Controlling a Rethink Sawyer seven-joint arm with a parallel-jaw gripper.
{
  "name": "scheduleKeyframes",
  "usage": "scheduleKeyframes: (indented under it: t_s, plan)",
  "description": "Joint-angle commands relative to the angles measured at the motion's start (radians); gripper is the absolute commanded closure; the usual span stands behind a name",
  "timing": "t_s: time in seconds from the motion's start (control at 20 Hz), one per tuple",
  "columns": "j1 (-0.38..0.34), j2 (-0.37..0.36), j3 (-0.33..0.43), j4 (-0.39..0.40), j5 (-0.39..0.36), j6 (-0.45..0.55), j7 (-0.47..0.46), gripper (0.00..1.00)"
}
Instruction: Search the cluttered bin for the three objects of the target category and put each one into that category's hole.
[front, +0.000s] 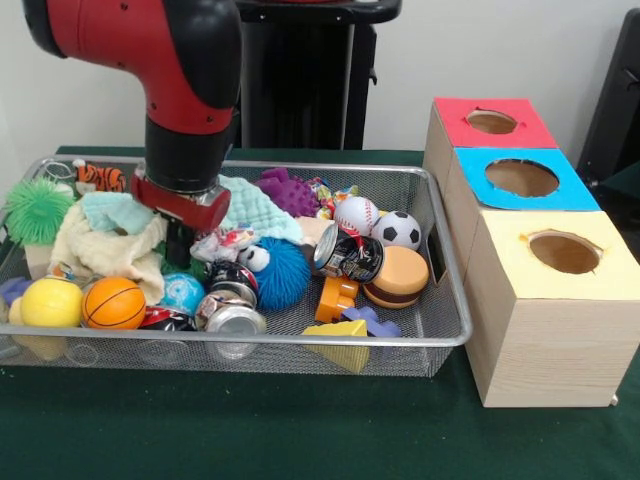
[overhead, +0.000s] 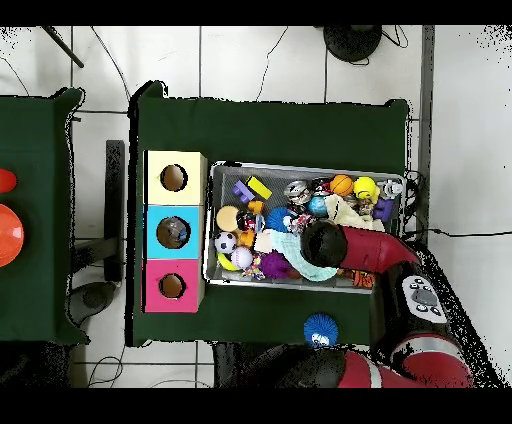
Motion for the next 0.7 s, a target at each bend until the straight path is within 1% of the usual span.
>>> scheduleKeyframes:
  t_s: [0.05,0.2,0.45,0.6,0.7]
  plan:
    - [-0.01,-0.031,0.1,0.132,0.02,0.139,-0.006,1.0]
    - [0.007,-0.03,0.103,0.137,0.038,0.156,0.016,1.0]
    - [0.009,0.012,0.133,0.134,0.08,0.163,0.055,1.0]
    - [-0.018,0.042,0.178,0.156,0.137,0.159,0.082,1.0]
    - [-0.035,0.072,0.204,0.166,0.171,0.138,0.097,1.0]
